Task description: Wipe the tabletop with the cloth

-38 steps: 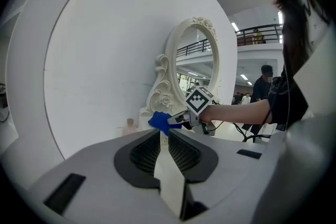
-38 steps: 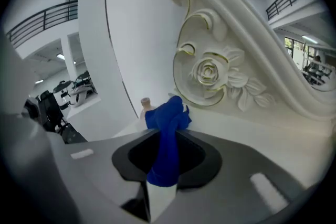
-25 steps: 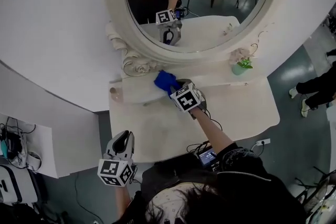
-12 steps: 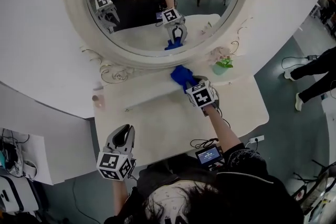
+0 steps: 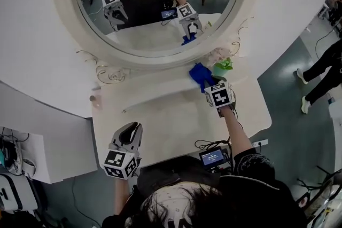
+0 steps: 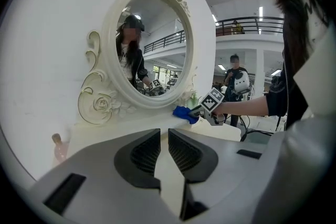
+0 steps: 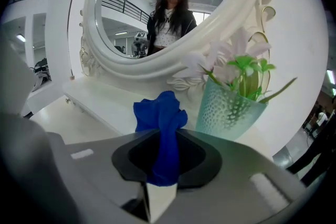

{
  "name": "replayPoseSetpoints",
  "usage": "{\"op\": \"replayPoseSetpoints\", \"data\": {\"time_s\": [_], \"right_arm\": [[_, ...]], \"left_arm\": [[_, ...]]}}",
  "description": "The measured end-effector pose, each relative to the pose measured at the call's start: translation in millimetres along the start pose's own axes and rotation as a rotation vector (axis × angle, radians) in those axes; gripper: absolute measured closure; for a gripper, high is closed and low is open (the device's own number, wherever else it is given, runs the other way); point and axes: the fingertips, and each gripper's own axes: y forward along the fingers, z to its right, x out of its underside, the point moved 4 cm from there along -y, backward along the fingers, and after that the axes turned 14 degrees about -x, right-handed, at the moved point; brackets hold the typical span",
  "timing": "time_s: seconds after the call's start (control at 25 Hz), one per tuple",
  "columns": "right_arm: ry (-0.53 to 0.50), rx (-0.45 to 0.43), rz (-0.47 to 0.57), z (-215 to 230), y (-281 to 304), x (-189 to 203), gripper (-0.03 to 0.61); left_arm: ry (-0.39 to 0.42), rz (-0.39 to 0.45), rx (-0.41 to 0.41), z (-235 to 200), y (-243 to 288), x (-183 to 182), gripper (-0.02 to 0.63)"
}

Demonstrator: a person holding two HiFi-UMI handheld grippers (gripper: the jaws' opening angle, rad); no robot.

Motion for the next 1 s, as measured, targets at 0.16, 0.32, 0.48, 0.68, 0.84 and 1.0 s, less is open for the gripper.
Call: {"op": "replayPoseSetpoints", "data": {"time_s": [0.16,0.32,0.48,0.68,0.84,1.0], "right_arm": [[0.042,0.016,0.004,11.1,-6.3,3.8,0.489],[0.141,0.008,0.027,11.9,-8.8,1.7,0.489],[0.143,-0.039,0.08,-18.6,-21.3,-18.5,0.489],[0.077,-0.115,0.137,-103.1,-28.7,-54.5,0.489],[0.022,-0.224,0.16,-195.9,-19.6,-76.9,0.489],[-0.014,-0.349,0.16,-292.8,2.4,-87.3,0.489]], "left_arm": [[0.004,0.008,-0.046,-12.8,-11.4,-2.4,0.577],[-0.023,0.01,-0.112,-40.5,-30.7,4.8,0.577],[-0.045,-0.003,-0.137,-62.6,-48.5,18.4,0.577],[-0.053,0.004,-0.133,-91.8,-75.7,29.0,0.577],[-0.07,0.0,-0.143,-123.0,-98.9,42.2,0.577],[-0.098,0.0,-0.166,-158.0,-122.0,61.8,0.577]]}}
